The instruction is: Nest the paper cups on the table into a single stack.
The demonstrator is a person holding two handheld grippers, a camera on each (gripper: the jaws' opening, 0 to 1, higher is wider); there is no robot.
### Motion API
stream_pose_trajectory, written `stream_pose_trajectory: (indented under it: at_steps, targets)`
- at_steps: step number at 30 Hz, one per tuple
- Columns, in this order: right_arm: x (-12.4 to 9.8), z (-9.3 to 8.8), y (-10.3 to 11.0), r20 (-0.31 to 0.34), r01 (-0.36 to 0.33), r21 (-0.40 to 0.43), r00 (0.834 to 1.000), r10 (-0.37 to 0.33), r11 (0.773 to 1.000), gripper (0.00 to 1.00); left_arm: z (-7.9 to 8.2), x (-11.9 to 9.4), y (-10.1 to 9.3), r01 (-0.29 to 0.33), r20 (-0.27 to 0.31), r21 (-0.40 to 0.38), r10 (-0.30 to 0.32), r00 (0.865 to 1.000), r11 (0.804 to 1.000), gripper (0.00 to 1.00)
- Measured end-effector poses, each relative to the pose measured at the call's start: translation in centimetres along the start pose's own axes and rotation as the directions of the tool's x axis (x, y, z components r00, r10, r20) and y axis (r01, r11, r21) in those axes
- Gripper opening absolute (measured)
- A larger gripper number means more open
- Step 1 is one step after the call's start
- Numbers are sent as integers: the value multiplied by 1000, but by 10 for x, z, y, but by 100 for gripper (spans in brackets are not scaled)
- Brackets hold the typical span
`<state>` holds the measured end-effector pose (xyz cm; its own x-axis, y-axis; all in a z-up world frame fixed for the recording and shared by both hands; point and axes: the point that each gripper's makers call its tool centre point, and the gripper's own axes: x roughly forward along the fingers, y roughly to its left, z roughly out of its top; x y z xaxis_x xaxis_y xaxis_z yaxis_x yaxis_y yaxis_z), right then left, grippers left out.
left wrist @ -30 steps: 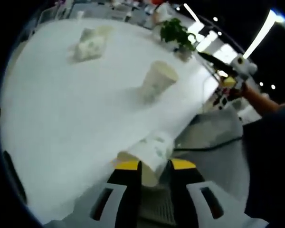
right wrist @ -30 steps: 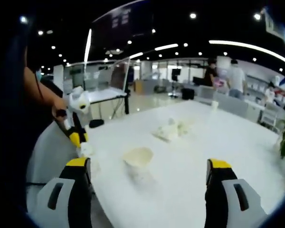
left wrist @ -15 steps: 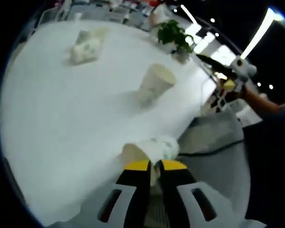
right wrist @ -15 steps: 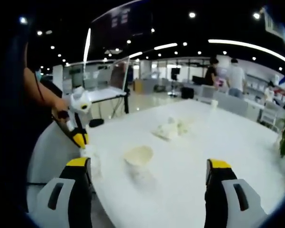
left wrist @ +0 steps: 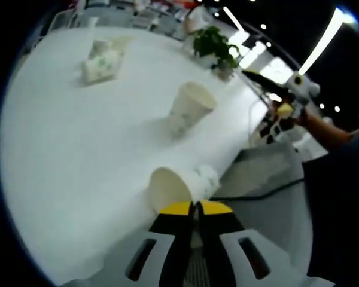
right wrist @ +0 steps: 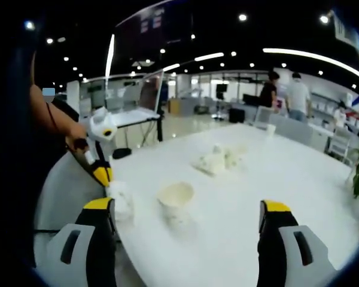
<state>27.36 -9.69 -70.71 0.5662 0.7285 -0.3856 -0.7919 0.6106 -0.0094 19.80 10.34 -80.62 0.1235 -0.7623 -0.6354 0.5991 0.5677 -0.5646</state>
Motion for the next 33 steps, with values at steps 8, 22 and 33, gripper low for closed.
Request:
stream_pose_trajectory:
  at_steps: [8,22,33]
  targets:
    - [1,-2,0,-2,-1,4,1000,1,1000,99,4,-1,4,-12,18,28,12,1000,1000,0]
    - [4,2,-3,6,4,3,1000,-4,1000,99,23,-10,15,-56,2,123,56,998,991,0]
    - [0,3,-5,13,17,6,1000,-17,1000,99,51,-23,25,-110,-22,319,123,992,942,0]
